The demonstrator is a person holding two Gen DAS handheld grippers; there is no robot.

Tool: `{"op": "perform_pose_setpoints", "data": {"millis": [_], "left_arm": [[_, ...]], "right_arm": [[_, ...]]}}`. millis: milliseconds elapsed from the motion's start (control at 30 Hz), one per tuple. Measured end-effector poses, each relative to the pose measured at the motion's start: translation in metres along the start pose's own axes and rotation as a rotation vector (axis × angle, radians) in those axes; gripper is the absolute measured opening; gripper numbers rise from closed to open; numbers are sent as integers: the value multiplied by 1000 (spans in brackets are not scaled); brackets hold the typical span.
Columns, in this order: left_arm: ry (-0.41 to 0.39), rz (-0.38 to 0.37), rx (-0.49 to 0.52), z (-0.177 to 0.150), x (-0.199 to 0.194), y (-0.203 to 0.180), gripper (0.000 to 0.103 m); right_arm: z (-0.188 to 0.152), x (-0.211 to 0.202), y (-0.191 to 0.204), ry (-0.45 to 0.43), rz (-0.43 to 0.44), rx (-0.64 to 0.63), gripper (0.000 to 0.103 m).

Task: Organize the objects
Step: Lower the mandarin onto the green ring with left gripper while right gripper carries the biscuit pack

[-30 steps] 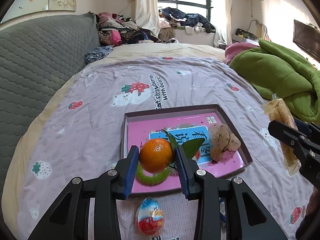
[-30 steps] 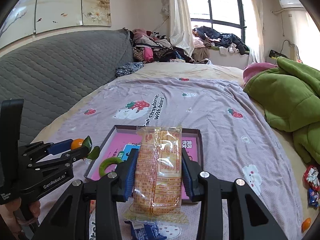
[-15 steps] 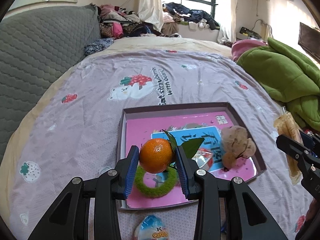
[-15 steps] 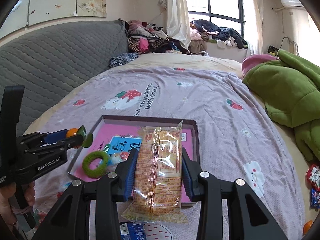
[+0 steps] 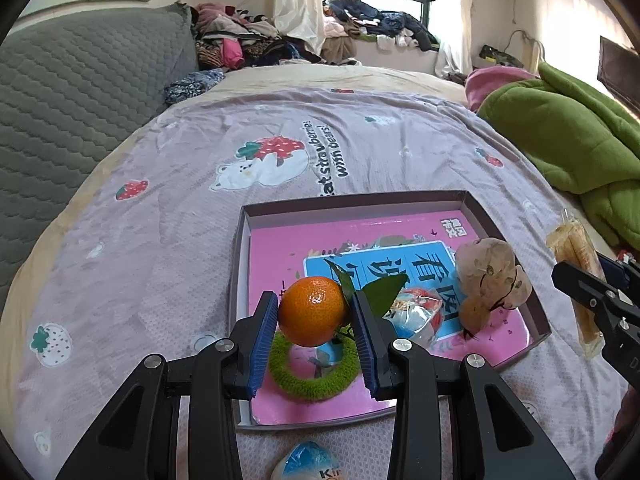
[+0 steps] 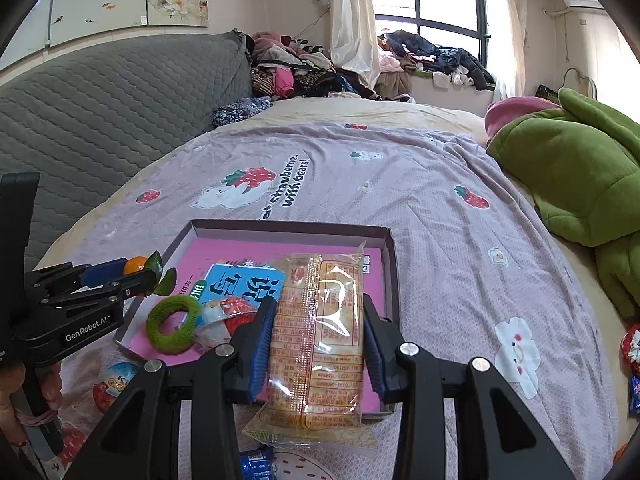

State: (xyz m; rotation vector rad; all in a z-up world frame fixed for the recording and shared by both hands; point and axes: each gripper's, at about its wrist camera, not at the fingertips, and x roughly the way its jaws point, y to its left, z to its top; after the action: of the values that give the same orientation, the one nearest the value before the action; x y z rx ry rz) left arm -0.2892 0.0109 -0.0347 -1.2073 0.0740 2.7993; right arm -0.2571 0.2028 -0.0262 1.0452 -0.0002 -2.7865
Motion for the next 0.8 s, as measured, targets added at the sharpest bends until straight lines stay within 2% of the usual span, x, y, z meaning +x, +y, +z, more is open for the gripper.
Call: {"op": "perform_pose_setpoints", "data": {"millis": [367,800], "left_arm": [[21,11,13,2,15,-5,38],[85,8,18,3,41,-7,38]], "right_arm": [[-6,16,-10,26,-9,11,41],[-19,35,-22,69,-26,26,41]]}}
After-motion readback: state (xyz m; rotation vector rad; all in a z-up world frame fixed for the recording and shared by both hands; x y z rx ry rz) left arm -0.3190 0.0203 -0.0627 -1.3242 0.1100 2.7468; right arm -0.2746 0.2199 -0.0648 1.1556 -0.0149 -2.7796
